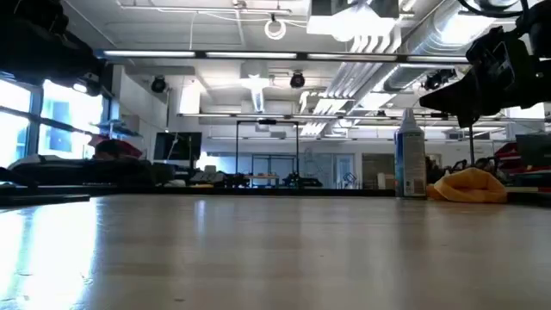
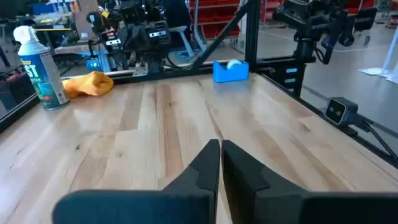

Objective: Apply microfiber cloth

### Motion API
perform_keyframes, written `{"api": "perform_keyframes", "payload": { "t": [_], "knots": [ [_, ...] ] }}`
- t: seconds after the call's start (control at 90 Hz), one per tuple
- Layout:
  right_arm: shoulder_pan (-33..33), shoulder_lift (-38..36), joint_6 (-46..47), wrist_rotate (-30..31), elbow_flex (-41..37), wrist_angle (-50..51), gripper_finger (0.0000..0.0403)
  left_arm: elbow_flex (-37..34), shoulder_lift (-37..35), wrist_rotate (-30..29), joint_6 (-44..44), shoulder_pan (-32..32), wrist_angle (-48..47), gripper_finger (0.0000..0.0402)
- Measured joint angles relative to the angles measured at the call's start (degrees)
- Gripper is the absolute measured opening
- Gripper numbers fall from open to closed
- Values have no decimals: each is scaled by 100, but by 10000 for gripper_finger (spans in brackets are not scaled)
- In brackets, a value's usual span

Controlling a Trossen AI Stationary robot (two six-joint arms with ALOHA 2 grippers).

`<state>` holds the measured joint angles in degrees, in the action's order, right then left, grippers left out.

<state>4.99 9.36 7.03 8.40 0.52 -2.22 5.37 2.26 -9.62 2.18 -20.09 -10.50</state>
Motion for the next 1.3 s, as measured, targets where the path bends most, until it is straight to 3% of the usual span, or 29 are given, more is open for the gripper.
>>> {"api": "perform_keyframes", "payload": {
  "t": [1.011, 1.144, 1.3],
  "knots": [
    [0, -2, 2, 0, 2, 0, 0, 0, 0, -4, 4, 1, 16, 0],
    [0, -2, 1, 0, 0, 1, 0, -4, 0, 111, -489, -2, 446, 0],
    [0, -2, 2, 0, 1, 1, 0, -4, 42, 54, -756, -3, 1693, 0]
  ]
}}
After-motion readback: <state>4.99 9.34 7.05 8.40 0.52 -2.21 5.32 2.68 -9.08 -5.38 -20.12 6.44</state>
